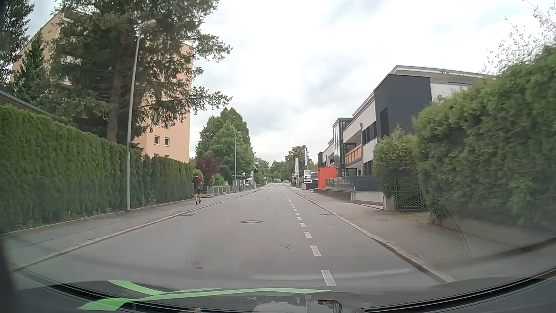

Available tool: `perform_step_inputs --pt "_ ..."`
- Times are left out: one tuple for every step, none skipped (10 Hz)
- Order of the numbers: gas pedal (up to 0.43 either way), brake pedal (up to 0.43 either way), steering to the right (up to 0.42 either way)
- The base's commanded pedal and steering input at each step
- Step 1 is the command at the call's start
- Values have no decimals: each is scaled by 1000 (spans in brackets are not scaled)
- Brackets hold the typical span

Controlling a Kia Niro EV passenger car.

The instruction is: Follow the waypoints while adhering to traffic rules and regulations

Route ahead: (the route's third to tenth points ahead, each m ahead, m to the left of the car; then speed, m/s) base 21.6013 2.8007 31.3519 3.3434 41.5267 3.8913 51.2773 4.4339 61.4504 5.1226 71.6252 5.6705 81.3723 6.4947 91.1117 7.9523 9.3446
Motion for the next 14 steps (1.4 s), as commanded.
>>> perform_step_inputs --pt "189 0 -17" --pt "189 0 -16" --pt "189 0 -17" --pt "189 0 -17" --pt "189 0 -17" --pt "189 0 -17" --pt "189 0 -17" --pt "189 0 -17" --pt "189 0 -17" --pt "189 0 -16" --pt "189 0 -16" --pt "189 0 -16" --pt "189 0 -16" --pt "189 0 -14"
